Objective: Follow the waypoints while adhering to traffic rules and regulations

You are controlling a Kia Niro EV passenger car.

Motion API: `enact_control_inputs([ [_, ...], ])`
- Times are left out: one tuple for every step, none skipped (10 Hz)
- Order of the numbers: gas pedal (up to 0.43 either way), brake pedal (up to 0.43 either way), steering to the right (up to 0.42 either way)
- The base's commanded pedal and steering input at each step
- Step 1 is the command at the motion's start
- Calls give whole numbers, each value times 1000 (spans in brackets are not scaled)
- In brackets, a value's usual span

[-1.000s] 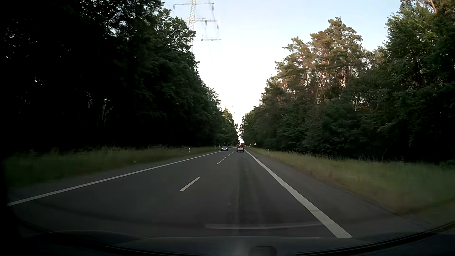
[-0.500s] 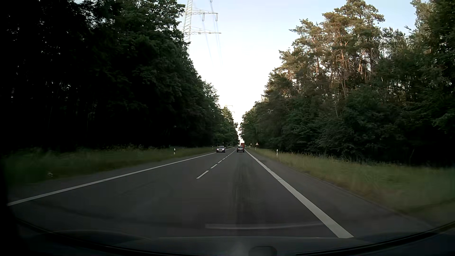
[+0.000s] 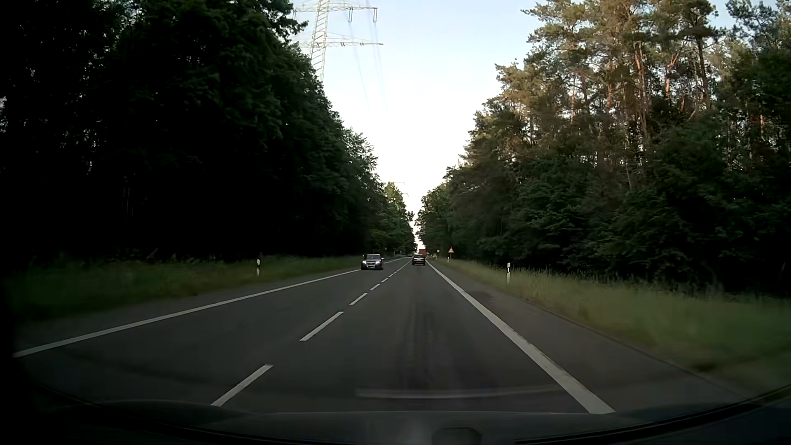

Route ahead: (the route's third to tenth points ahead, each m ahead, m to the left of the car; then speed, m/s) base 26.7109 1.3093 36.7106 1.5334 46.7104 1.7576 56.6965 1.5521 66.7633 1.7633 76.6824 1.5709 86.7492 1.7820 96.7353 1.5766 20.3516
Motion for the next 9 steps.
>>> enact_control_inputs([
  [79, 24, 1],
  [79, 18, 2],
  [79, 18, 2],
  [79, 18, 2],
  [79, 18, 2],
  [79, 24, 1],
  [79, 24, 2],
  [79, 18, 2],
  [79, 24, 2],
])
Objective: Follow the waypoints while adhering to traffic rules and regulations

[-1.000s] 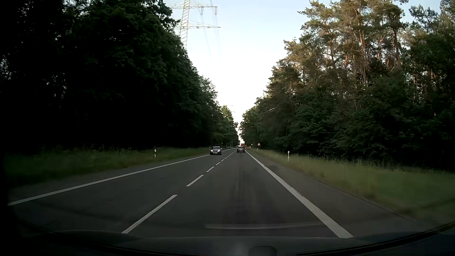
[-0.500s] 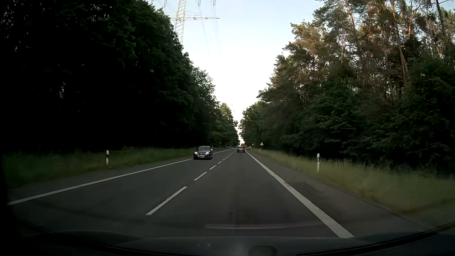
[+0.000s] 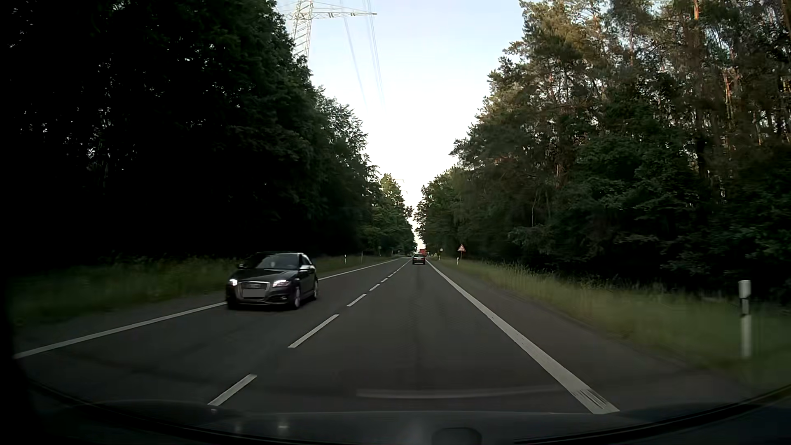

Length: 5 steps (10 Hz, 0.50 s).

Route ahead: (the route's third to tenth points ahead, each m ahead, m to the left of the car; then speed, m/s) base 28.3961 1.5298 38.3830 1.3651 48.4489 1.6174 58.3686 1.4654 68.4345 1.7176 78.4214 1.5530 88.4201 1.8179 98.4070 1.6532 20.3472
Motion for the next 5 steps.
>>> enact_control_inputs([
  [79, 24, 2],
  [79, 24, 2],
  [79, 24, 2],
  [79, 18, 2],
  [79, 18, 2],
])
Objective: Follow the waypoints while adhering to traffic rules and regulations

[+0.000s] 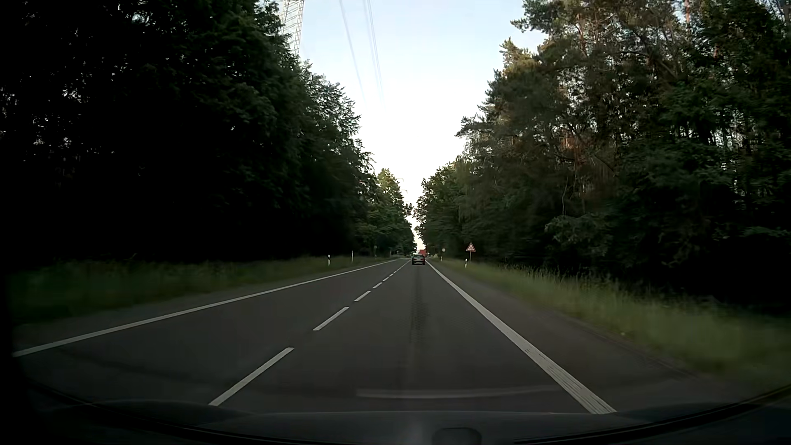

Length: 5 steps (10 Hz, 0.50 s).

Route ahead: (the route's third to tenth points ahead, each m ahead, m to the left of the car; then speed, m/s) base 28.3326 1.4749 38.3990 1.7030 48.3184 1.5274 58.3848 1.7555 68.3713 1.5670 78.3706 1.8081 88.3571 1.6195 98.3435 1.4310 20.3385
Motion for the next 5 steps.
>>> enact_control_inputs([
  [79, 18, 2],
  [79, 18, 2],
  [79, 18, 2],
  [79, 24, 2],
  [79, 24, 2],
])
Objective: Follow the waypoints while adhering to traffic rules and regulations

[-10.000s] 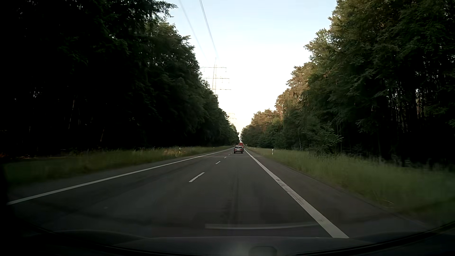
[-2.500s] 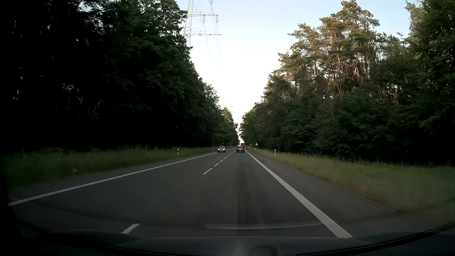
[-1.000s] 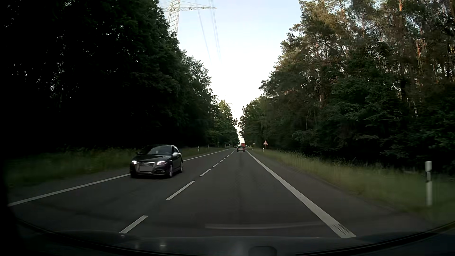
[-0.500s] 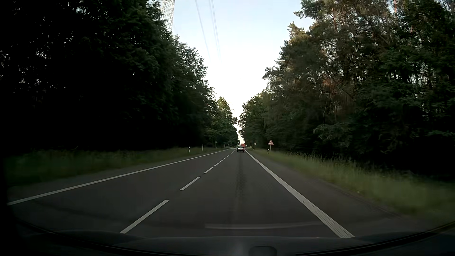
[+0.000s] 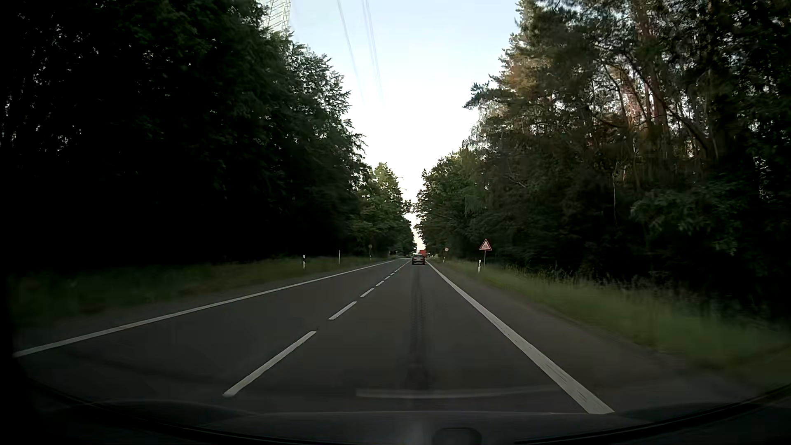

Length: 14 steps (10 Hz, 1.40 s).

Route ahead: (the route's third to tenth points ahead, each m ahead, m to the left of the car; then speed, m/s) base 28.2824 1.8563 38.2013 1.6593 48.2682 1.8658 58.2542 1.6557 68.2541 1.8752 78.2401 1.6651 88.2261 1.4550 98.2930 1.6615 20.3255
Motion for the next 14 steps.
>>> enact_control_inputs([
  [79, 24, 2],
  [79, 24, 2],
  [79, 18, 2],
  [79, 24, 2],
  [79, 24, 1],
  [79, 18, 2],
  [79, 24, 2],
  [79, 24, 2],
  [79, 24, 2],
  [79, 24, 2],
  [79, 24, 2],
  [79, 24, 2],
  [79, 18, 1],
  [79, 18, 2],
])
